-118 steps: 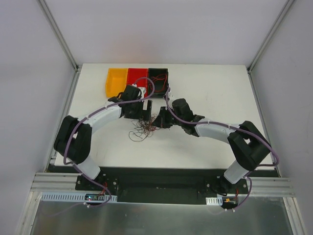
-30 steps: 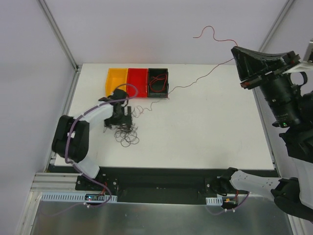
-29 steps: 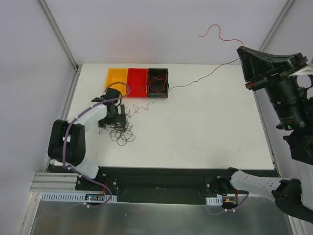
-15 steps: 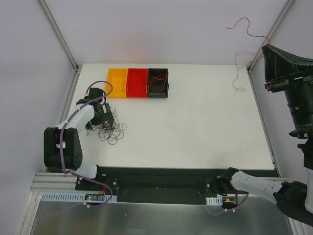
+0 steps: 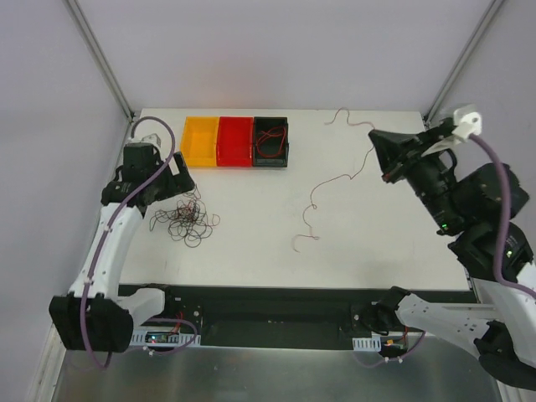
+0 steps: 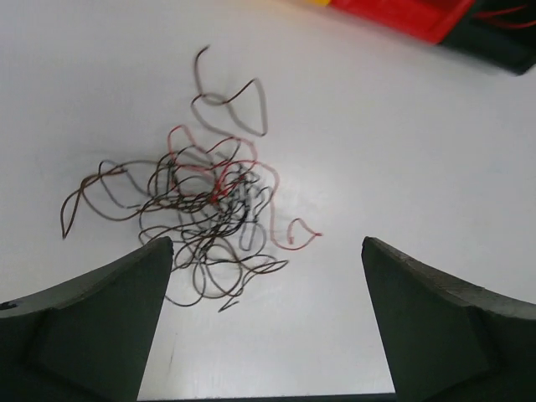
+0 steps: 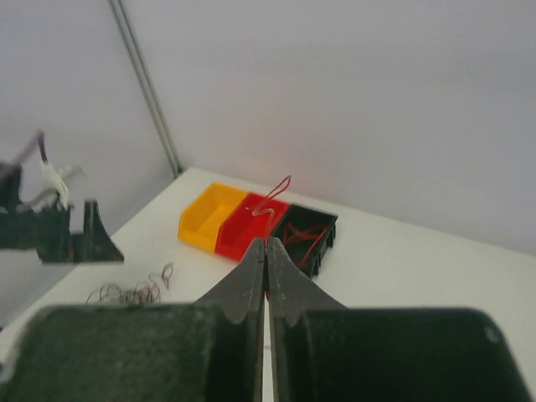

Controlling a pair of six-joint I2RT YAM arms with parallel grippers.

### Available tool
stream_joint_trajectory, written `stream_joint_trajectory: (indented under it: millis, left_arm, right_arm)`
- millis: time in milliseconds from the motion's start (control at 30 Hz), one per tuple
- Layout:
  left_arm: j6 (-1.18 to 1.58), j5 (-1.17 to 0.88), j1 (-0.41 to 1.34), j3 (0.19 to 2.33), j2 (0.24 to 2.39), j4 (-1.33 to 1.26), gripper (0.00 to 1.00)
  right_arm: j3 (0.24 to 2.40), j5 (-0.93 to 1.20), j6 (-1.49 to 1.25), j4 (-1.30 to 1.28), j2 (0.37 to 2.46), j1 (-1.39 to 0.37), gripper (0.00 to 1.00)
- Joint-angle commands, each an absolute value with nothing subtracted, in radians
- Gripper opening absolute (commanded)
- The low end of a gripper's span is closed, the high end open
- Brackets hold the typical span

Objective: Untangle the cables

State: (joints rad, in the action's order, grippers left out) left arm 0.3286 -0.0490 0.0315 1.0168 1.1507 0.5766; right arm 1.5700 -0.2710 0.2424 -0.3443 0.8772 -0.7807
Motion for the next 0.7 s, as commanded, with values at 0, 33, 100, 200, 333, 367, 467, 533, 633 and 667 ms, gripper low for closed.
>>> stream_joint_trajectory:
  millis: [0, 33, 100, 200, 333, 367, 467, 533, 633, 667]
  left_arm:
    - [0.357, -0.253, 0.032, 1.080, 1.014, 0.502, 0.93]
    - [0.377, -0.296, 0.037, 1.086, 1.003, 0.465, 0.92]
    - [0.408, -0.357, 0.063, 1.103, 1.012, 0.411, 0.92]
    - [0.405, -0.382, 0.135, 1.195, 1.112, 0.383, 0.95]
    - [0.397, -0.391, 0.207, 1.295, 1.225, 0.371, 0.98]
    - [0.390, -0.388, 0.222, 1.308, 1.248, 0.365, 0.98]
    - [0.351, -0.406, 0.252, 1.310, 1.298, 0.354, 0.98]
    - [0.318, -0.394, 0.261, 1.270, 1.302, 0.350, 0.98]
    - [0.288, -0.380, 0.264, 1.195, 1.299, 0.330, 0.98]
    - [0.282, -0.376, 0.273, 1.178, 1.304, 0.327, 0.99]
  right_arm:
    - [1.401, -0.165, 0.132, -0.362, 0.805, -0.779, 0.00]
    - [1.356, -0.068, 0.126, -0.359, 0.802, -0.779, 0.00]
    - [1.246, 0.091, 0.112, -0.310, 0.810, -0.779, 0.00]
    - [1.083, 0.192, 0.052, -0.241, 0.844, -0.779, 0.00]
    - [0.965, 0.196, -0.033, -0.218, 0.928, -0.779, 0.00]
    - [0.942, 0.196, -0.053, -0.204, 0.952, -0.779, 0.00]
    - [0.865, 0.180, -0.130, -0.140, 1.028, -0.781, 0.00]
    - [0.825, 0.213, -0.179, -0.065, 1.074, -0.781, 0.00]
    - [0.839, 0.230, -0.245, -0.020, 1.147, -0.779, 0.00]
    - [0.851, 0.218, -0.264, -0.018, 1.172, -0.779, 0.00]
